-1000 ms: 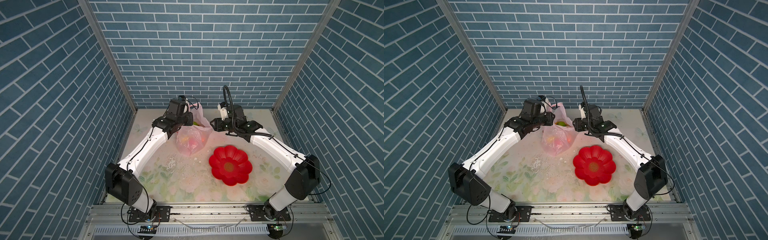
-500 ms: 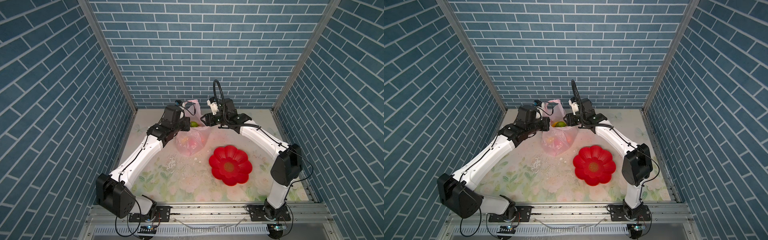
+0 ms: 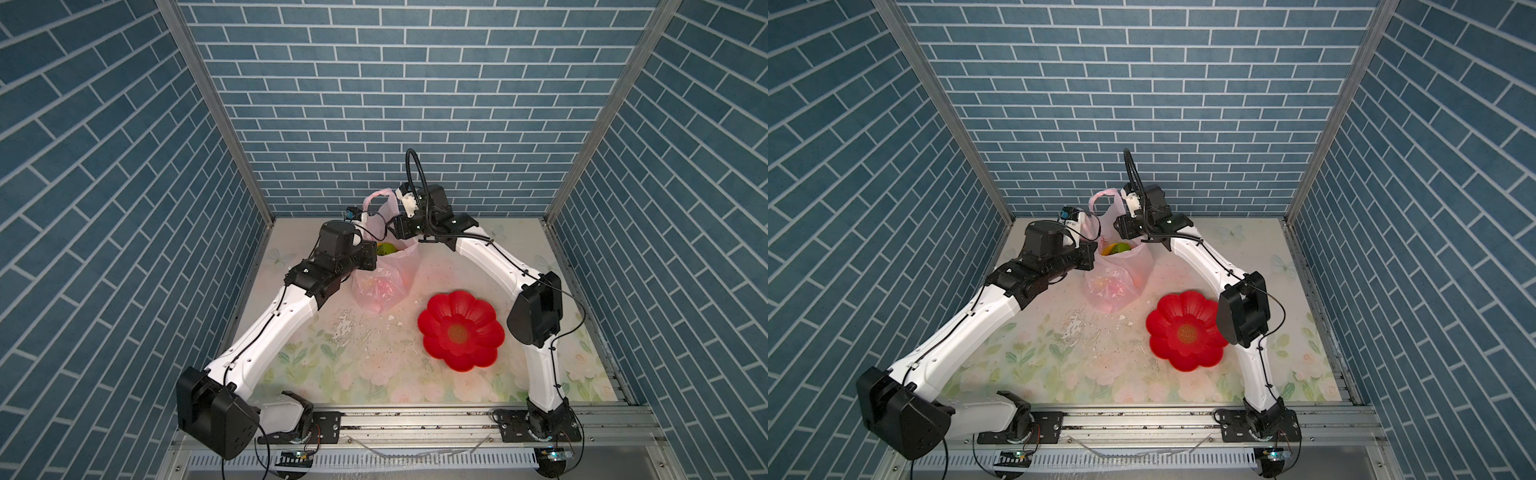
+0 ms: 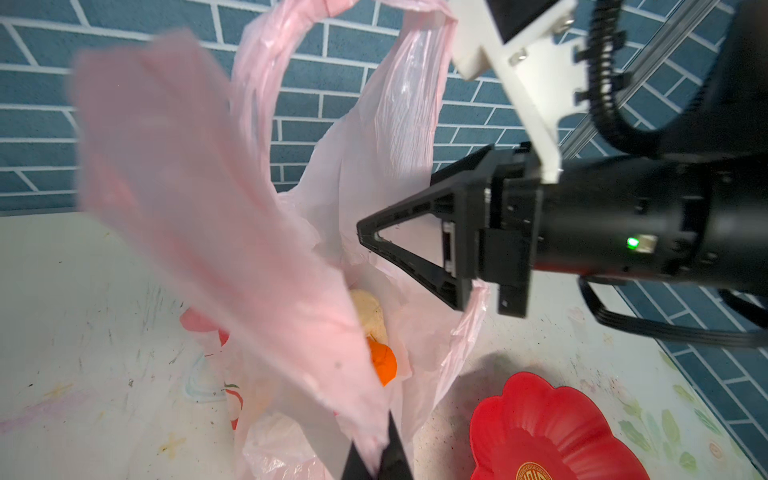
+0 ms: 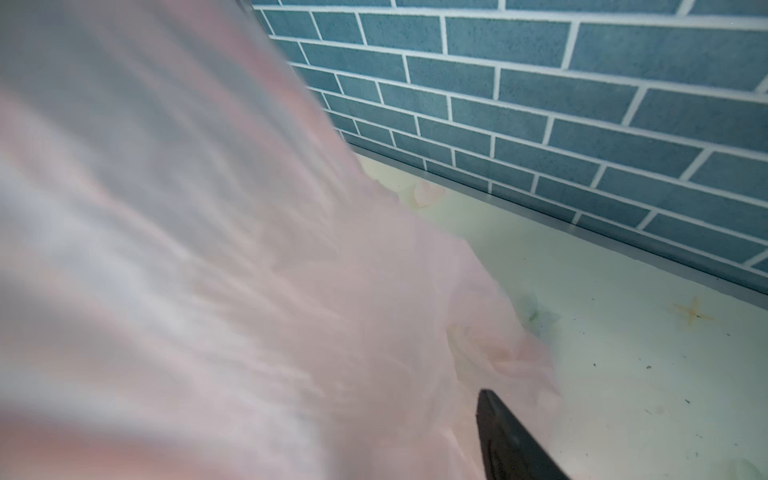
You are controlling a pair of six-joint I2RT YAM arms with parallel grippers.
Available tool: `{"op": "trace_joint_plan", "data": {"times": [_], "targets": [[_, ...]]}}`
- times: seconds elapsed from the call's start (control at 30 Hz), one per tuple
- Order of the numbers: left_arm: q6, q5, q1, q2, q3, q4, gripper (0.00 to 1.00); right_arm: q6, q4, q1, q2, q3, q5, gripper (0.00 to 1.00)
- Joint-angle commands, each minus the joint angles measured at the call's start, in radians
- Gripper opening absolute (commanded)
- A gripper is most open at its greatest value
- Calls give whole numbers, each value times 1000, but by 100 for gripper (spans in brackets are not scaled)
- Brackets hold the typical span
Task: Take the fake fruits out of the plastic bag
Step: 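Pull the handles apart with both grippers to open the bag mouth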
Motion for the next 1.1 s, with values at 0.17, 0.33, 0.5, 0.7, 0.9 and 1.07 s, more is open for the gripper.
{"op": "trace_joint_plan", "data": {"times": [0.17, 0.33, 0.5, 0.7, 0.9, 1.07], "targets": [[31, -35, 72, -9, 15, 4, 0, -39, -54, 4, 154, 284, 10, 14], [-35, 72, 266, 50, 81, 44, 0, -11, -41, 5, 133, 298, -8, 2], [-48, 160, 389, 177, 268, 5, 0, 16, -34, 14, 131, 336, -16, 0], [-104, 291, 471, 346, 481, -18, 0, 51, 7, 24, 195, 439, 1, 0], [-117, 359, 492, 444, 614, -57, 0, 89, 15, 13, 294, 603, -3, 0], [-115, 363, 492, 369, 505, -80, 0, 110, 9, 23, 207, 419, -39, 0]]}}
